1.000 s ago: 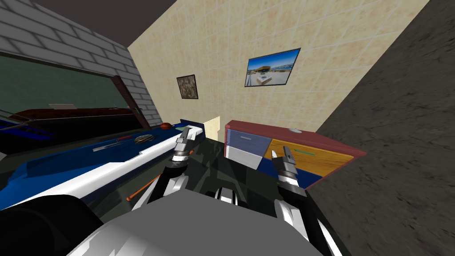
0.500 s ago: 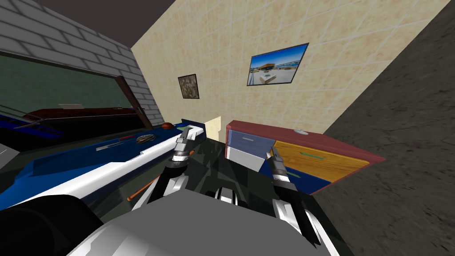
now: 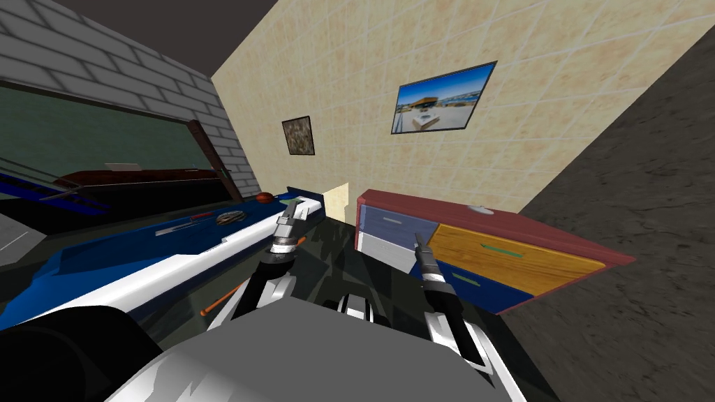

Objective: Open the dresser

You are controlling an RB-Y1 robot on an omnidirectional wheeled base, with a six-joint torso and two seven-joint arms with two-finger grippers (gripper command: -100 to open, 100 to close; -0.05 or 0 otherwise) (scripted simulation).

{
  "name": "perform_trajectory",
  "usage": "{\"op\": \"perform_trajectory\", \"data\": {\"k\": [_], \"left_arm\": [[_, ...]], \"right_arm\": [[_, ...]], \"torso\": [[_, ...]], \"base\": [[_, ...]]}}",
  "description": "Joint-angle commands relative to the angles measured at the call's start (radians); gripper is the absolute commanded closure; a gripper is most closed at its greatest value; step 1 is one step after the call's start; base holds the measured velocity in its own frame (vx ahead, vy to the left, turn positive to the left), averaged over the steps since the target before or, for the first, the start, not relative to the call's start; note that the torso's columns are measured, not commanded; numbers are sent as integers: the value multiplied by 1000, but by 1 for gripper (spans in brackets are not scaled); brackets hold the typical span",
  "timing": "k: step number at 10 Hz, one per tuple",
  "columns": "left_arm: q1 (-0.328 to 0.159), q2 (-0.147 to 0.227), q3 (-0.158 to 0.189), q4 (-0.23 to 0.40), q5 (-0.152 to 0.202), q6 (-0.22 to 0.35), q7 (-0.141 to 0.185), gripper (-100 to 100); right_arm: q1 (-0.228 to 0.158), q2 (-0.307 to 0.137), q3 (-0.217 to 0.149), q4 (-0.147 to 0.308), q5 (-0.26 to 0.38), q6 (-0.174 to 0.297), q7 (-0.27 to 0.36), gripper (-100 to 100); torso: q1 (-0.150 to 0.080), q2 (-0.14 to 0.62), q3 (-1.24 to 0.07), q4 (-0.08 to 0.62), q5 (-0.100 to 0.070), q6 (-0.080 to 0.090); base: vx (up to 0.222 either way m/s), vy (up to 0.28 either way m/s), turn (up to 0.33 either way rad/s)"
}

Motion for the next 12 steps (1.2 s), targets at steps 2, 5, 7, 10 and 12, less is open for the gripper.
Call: {"op": "perform_trajectory", "data": {"k": [2,5,7,10,12], "left_arm": [[0,0,0,0,0,0,0,0],[0,0,0,0,0,0,0,0],[0,0,0,0,0,0,0,0],[0,0,0,0,0,0,0,0],[0,0,0,0,0,0,0,0]], "right_arm": [[-28,-12,21,49,99,75,43,-100],[-38,-15,33,71,174,110,64,-100],[-49,-19,45,95,232,147,87,-100],[-72,-28,71,145,323,224,133,-100],[-84,-33,84,172,386,263,157,-100]], "torso": [[0,-1,0,0,0,0],[1,-1,-1,0,0,0],[0,-1,0,0,0,0],[0,0,0,0,0,0],[0,0,0,0,0,0]], "base": [[51,10,38],[53,18,34],[57,12,41],[58,11,45],[58,19,42]]}}
